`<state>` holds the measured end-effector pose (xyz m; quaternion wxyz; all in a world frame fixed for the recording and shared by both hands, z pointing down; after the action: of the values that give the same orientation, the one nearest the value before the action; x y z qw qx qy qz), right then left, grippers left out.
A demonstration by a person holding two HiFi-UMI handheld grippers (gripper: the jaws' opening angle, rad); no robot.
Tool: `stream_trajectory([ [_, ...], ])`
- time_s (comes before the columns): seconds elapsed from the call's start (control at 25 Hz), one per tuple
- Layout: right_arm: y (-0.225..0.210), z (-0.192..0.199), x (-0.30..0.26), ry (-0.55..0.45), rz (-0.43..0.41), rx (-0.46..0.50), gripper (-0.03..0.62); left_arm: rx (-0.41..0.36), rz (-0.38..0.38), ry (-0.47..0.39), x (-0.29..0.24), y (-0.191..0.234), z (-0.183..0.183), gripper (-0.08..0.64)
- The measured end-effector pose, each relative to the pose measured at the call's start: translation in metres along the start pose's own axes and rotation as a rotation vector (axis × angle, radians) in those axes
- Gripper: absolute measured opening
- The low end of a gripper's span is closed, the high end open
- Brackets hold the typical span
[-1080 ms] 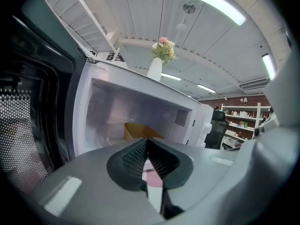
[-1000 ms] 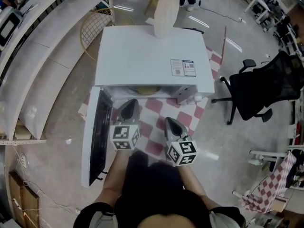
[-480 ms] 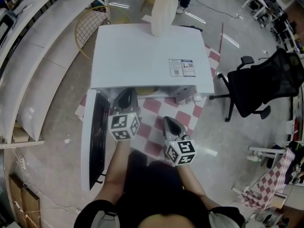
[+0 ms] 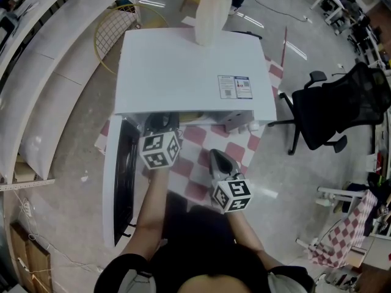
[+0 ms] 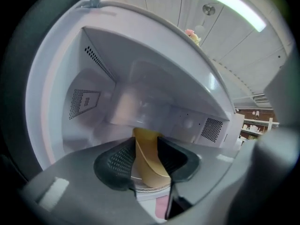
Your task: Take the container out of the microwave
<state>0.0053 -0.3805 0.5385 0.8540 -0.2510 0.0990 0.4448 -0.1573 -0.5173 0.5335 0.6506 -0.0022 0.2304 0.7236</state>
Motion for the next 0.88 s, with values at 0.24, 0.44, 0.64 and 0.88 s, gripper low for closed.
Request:
stream_trajectory([
  [0.24,-0.003,0.000,-0.003,0.002,0.002,-0.004,0.001,0.002,0.004,0.070,-0.015,0.000,0.009,0.158],
  [0.44,-0.004,0.001,-0.004,0.006,0.002,-0.004,0.000,0.005,-0.010,0.104,-0.022,0.001,0.017,0.158],
  [0.64,-0.004,0.002,-0.005,0.008,0.004,-0.006,0.000,0.033,-0.033,0.151,-0.028,0.006,0.022,0.158],
  [0.88,-0.003,0.002,-0.005,0.009,0.001,-0.005,0.000,0.050,-0.027,0.200,-0.032,0.006,0.026,0.161],
])
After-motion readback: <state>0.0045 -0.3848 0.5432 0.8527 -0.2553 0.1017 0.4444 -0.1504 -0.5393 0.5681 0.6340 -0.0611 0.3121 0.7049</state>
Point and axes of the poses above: the fingertips, and each gripper's own axes: x backward along the fingers, y to its left, z out of its underside, the point moved 3 cm from there along x, backward along the fingers, and after that the axes turned 10 degrees about -z, right-handed, at the moved point
